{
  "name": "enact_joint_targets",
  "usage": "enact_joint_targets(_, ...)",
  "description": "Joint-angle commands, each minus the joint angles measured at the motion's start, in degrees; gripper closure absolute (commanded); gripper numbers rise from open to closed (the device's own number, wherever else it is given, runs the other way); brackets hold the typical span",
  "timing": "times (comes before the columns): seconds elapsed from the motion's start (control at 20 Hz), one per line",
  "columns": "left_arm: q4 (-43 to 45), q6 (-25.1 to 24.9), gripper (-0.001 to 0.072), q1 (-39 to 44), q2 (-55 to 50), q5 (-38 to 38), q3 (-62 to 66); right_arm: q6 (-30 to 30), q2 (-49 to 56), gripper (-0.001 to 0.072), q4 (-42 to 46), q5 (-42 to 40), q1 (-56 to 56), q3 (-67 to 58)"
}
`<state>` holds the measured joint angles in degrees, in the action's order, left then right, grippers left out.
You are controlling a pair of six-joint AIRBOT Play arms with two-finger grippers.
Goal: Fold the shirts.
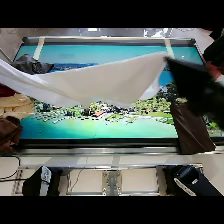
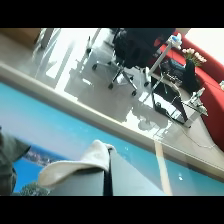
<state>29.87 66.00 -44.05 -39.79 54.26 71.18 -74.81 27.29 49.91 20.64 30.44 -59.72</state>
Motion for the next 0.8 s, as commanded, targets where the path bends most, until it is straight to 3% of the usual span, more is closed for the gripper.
enact_joint_targets(0.0,1.42,-0.20,0.0700,-1.88,3.28,8.04,9.62,-5.90,-2.10,0.0703,14.93,6.71,-0.22,-10.27)
enact_joint_targets(0.05,1.51,0.17,0.0701,-1.86,3.34,9.44,9.99,-9.49,-1.60,0.0703,20.76,9.07,-0.22,-11.69)
enact_joint_targets(0.15,5.05,2.93,0.0701,-1.27,1.92,11.26,9.79,-22.67,-0.28,0.0703,36.54,16.09,-0.22,-12.48)
enact_joint_targets(0.25,12.33,5.53,0.0701,2.01,-2.14,11.58,9.64,-34.01,2.93,0.0703,52.17,29.38,-0.22,-12.46)
enact_joint_targets(0.35,17.11,7.06,0.0701,8.87,-8.81,11.61,9.64,-37.20,8.09,0.0704,59.08,36.44,-0.22,-11.02)
enact_joint_targets(0.45,21.79,6.64,0.0702,18.91,-17.49,10.60,9.64,-37.18,14.78,0.0704,60.24,35.87,-1.11,-8.07)
enact_joint_targets(0.55,31.95,8.39,0.0701,27.65,-27.10,5.84,9.66,-37.20,23.12,0.0704,57.72,33.86,-7.04,-5.97)
enact_joint_targets(0.65,40.81,15.63,0.0702,32.39,-36.50,-3.37,9.68,-36.04,31.67,0.0704,51.04,27.54,-16.00,-5.14)
enact_joint_targets(0.75,42.53,20.17,0.0701,33.97,-44.72,-11.32,10.08,-29.16,39.76,0.0704,39.65,18.99,-23.54,-5.16)
